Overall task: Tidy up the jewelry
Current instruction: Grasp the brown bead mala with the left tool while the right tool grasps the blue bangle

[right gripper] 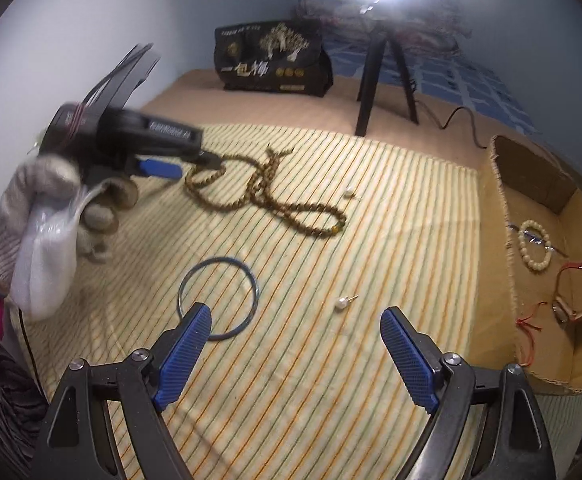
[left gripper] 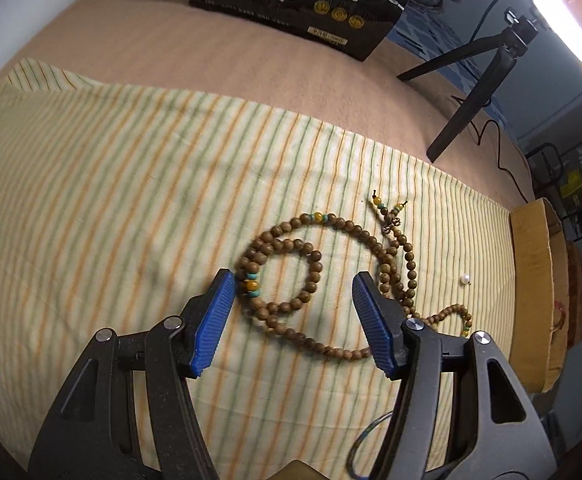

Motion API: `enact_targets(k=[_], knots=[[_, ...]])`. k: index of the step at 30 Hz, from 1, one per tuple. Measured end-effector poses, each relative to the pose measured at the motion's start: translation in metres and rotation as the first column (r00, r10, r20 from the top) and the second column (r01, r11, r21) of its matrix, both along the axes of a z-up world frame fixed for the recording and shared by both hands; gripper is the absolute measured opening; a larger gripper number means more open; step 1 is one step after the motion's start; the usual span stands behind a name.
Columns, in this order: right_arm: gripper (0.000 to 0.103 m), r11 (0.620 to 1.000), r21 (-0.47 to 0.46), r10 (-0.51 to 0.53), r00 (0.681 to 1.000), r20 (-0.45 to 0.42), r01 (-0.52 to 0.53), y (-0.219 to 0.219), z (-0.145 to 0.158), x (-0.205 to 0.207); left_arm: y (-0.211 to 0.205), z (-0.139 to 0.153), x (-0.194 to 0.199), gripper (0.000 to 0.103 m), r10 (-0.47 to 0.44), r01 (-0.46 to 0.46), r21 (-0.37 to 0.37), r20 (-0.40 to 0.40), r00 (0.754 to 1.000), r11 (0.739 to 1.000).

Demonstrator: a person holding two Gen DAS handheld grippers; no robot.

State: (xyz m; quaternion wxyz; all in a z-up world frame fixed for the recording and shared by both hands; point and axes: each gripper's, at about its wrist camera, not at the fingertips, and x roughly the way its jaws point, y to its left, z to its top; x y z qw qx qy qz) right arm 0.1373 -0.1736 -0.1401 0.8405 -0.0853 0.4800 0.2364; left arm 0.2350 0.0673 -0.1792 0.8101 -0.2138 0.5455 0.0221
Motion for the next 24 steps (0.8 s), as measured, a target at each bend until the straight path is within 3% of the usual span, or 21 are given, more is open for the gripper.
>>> enact_targets(k=[9, 16, 24], knots=[[0.089, 1.000, 0.015, 0.028, 0.997, -0.067, -0.027, 0.010, -0.018, 0.004, -0.025, 0.003, 0.011, 0.063, -0.010, 0.010, -0.063, 0.003, 1.000, 0.998], [0.096, 0.998, 0.014, 0.066, 0.995, -0.078, -0.065, 0.021, -0.026, 0.000, -0.051, 0.006, 0.016, 0.063, -0.080, 0.080, -0.009, 0.015, 0.997, 0.997], [0.096, 0.998, 0.011, 0.055, 0.996, -0.071, -0.055, 0.023, -0.026, 0.001, -0.065, 0.003, 0.026, 0.063, -0.083, 0.082, 0.042, 0.013, 0.996, 0.996]])
